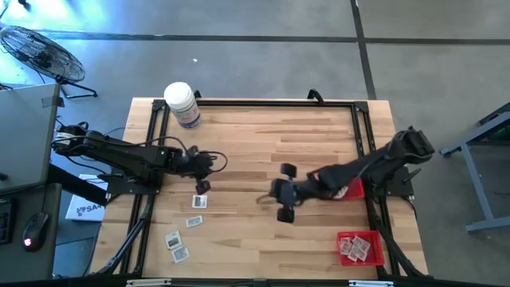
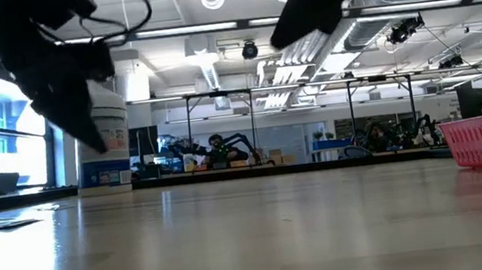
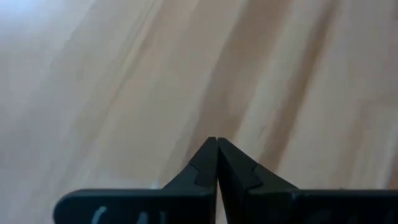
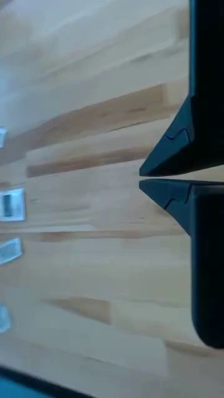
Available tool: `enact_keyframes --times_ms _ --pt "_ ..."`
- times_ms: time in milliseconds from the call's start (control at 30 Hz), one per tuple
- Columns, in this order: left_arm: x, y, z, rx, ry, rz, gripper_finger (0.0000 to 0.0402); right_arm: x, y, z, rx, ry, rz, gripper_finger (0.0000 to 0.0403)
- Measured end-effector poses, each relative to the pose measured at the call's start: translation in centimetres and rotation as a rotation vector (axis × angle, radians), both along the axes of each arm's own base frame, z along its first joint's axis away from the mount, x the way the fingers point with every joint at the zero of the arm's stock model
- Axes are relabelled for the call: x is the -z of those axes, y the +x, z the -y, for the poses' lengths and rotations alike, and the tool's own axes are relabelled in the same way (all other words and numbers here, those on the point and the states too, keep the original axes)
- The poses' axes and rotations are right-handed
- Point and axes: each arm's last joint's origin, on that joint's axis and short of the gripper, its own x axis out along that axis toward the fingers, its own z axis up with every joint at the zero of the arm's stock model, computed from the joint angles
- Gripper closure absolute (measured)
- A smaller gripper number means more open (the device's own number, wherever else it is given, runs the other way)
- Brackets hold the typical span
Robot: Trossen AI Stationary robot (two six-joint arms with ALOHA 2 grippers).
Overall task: Pick & Place First Aid Supplies
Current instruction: Put the orange ointment pack into the bottom red basket
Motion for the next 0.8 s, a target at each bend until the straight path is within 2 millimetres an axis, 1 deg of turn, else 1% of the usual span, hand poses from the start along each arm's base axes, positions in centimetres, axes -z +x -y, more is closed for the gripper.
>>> enact_keyframes --times_ms 133,233,300,400,567,700,800 --pt "0.8 -1.6 -0.3 -0.221 -0.050 -0.134 0.0401 2.0 0.6 2.2 -0.015 0.019 0.121 0.0400" --pt "1.1 -2.4 -0.5 -0.381 -0.067 -0.173 0.0401 2.9 0.7 3.4 -0.012 0.009 0.187 0.0401" --pt "1.5 -2.6 -0.5 -0.447 -0.080 -0.171 0.0401 3.3 0.7 3.9 -0.011 0.025 0.223 0.0399" --pt "2.3 -3.1 -0.6 -0.515 -0.096 -0.172 0.0401 3.5 0.6 4.3 -0.010 0.036 0.246 0.0399" --pt "3.5 -3.8 -0.7 -0.615 -0.114 -0.169 0.0401 3.5 0.7 4.3 -0.012 0.033 0.258 0.0400" --pt "4.5 -4.1 -0.7 -0.633 -0.130 -0.149 0.0401 3.5 0.7 4.3 -0.022 0.021 0.259 0.0397" --pt "4.9 -3.9 -0.7 -0.628 -0.149 -0.102 0.0401 3.5 0.7 4.3 -0.021 0.022 0.263 0.0398"
